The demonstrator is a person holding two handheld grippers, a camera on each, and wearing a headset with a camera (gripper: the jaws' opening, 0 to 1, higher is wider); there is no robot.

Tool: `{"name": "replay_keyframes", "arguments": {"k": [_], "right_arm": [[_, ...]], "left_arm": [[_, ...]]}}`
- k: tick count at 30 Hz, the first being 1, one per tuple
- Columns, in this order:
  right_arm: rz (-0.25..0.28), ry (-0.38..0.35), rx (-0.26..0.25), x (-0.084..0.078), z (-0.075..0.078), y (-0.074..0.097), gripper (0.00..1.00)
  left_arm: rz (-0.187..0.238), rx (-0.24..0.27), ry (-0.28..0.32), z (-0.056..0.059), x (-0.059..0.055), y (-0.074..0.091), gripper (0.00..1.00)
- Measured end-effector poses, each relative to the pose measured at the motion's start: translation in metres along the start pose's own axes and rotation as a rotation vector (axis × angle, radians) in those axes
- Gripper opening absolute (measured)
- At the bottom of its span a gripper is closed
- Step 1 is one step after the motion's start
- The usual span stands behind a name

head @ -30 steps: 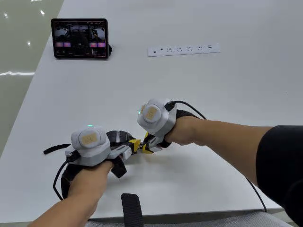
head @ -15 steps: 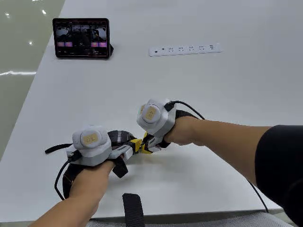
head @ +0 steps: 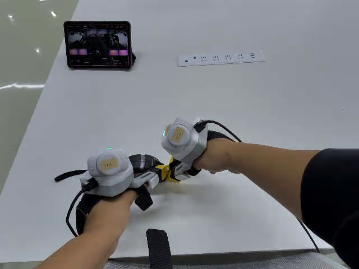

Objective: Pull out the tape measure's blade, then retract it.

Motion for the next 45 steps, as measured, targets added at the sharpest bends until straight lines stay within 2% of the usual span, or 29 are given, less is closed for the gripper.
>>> {"name": "replay_keyframes", "arguments": {"k": [8,9,11,12,13,15,19,24,29,32,34,36,41,45], "right_arm": [[0.001,0.011,-0.009,0.000,-0.001,0.000,0.12],[0.003,0.031,-0.022,0.000,-0.001,0.001,0.13],[0.005,0.045,-0.034,-0.001,-0.002,0.001,0.16],[0.006,0.043,-0.037,-0.001,-0.002,0.002,0.16],[0.009,0.046,-0.036,-0.001,-0.002,0.002,0.15],[0.015,0.048,-0.038,-0.001,-0.003,0.003,0.15],[0.023,0.046,-0.043,-0.001,-0.003,0.007,0.16],[0.034,0.038,-0.052,0.000,-0.001,0.012,0.18],[0.046,0.033,-0.059,0.001,-0.002,0.016,0.19],[0.053,0.031,-0.067,0.001,-0.003,0.020,0.19],[0.069,0.016,-0.078,0.000,-0.002,0.024,0.19],[0.079,0.006,-0.088,-0.001,-0.002,0.027,0.19],[0.096,-0.031,-0.111,-0.011,-0.006,0.037,0.22],[0.126,-0.041,-0.125,-0.018,-0.013,0.047,0.24]], "left_arm": [[0.002,0.003,-0.018,0.001,0.001,0.000,0.64],[0.002,0.000,-0.025,0.001,0.001,0.000,0.64],[0.032,-0.001,-0.088,0.001,0.004,0.000,0.64],[0.032,0.008,-0.115,0.003,0.005,0.001,0.64],[0.028,0.009,-0.112,0.004,0.006,0.001,0.64],[0.036,-0.007,-0.034,0.002,0.010,0.001,0.64],[0.047,-0.018,-0.058,-0.001,0.017,0.002,0.64],[0.073,-0.024,-0.050,-0.004,0.026,0.003,0.66],[0.082,-0.023,-0.054,-0.007,0.029,0.004,0.68],[0.086,-0.028,-0.052,-0.009,0.030,0.005,0.71],[0.064,-0.062,-0.056,-0.009,0.028,0.007,0.71],[0.060,-0.071,-0.065,-0.010,0.027,0.007,0.71],[0.058,-0.096,-0.064,-0.016,0.023,0.011,0.83],[0.055,-0.125,-0.109,-0.015,0.016,0.017,0.89]]}}
Point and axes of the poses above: the centre of the closed fingertips' face, and the gripper's own axes: y roughly backward along the fingers, z roughly to its right, x roughly out of its top, the point moved 10 cm from there along y, roughly backward along the fingers, and after that the axes turned 6 degrees about x, right-handed, at the moved point
